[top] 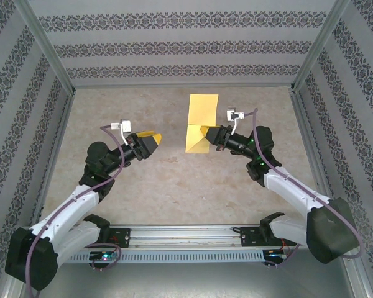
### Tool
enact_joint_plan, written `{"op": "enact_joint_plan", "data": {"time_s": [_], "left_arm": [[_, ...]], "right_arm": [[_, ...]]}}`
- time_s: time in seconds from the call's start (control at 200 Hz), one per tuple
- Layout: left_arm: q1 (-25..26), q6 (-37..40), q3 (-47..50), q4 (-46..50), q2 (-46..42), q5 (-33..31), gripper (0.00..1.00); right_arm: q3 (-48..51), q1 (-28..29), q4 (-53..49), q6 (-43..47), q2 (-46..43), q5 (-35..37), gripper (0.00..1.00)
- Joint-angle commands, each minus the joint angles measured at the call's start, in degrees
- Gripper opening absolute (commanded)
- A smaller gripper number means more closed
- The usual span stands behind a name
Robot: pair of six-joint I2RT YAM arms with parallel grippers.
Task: Fold a paper plane with a square sheet of paper (fold left side to right side)
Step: Turn over the paper at the center of the table.
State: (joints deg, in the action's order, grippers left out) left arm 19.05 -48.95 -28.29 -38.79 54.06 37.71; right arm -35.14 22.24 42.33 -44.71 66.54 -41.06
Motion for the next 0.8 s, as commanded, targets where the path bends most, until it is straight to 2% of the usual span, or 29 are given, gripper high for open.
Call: {"op": "enact_joint_plan", "data": {"time_s": [0.0,0.515,0.635,0.794], "left_arm": [[0.12,-5.86,-1.93,-12.06,2.85,5.90,0.79],[8.23,-7.14,-5.53,-22.98,16.86,7.01,0.78],[8.58,-8.60,-6.08,-26.35,19.04,7.52,0.72],[8.67,-7.83,-6.60,-25.08,19.98,7.63,0.56]], "right_arm": [[-1.99,0.05,5.45,-0.78,-0.71,-2.69,0.00],[-5.47,5.75,8.77,-1.94,2.83,-2.62,0.00],[-5.56,6.24,9.25,-2.12,3.72,-2.45,0.00],[-5.06,6.41,9.44,-2.07,4.18,-1.89,0.00]]}}
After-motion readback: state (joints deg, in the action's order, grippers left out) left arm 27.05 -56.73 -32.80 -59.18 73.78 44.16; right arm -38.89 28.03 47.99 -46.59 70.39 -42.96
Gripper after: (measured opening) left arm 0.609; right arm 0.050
